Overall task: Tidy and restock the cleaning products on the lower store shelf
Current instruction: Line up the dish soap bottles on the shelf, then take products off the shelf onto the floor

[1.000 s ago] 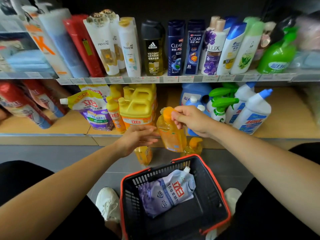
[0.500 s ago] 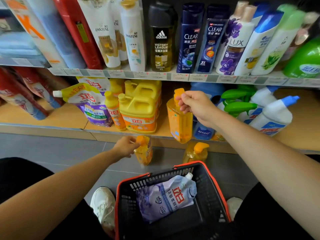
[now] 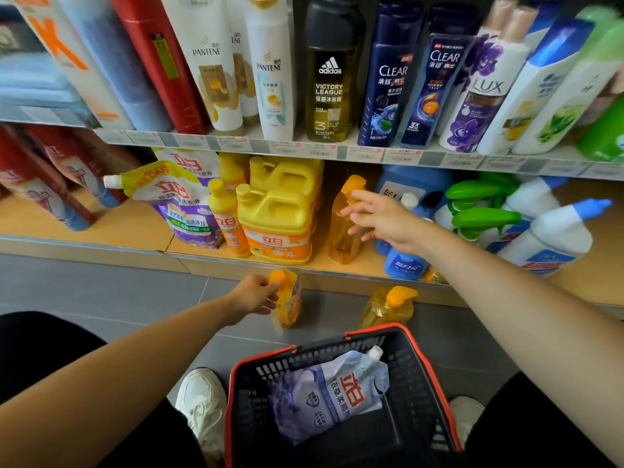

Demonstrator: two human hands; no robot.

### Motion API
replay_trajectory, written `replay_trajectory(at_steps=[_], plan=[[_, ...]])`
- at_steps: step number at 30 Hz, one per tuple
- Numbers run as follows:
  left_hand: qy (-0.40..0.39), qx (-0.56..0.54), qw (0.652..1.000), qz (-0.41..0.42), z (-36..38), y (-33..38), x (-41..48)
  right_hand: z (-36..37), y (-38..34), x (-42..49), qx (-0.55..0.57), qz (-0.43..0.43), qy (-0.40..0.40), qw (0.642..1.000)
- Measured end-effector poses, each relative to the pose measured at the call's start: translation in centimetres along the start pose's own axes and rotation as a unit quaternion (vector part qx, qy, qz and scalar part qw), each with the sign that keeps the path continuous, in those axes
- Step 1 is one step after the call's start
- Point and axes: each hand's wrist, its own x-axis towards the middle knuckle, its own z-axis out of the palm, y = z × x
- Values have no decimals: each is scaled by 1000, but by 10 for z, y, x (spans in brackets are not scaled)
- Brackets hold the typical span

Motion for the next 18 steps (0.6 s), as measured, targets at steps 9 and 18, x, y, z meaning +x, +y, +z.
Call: replay_trajectory(at_steps=[9,18], plan=[[25,-16,995,97,3,31,-21,-22,62,-26,-316,0,-25,948],[22,-9,981,191,3,82,-58,-24,126,-41,-555,154,-91,812]])
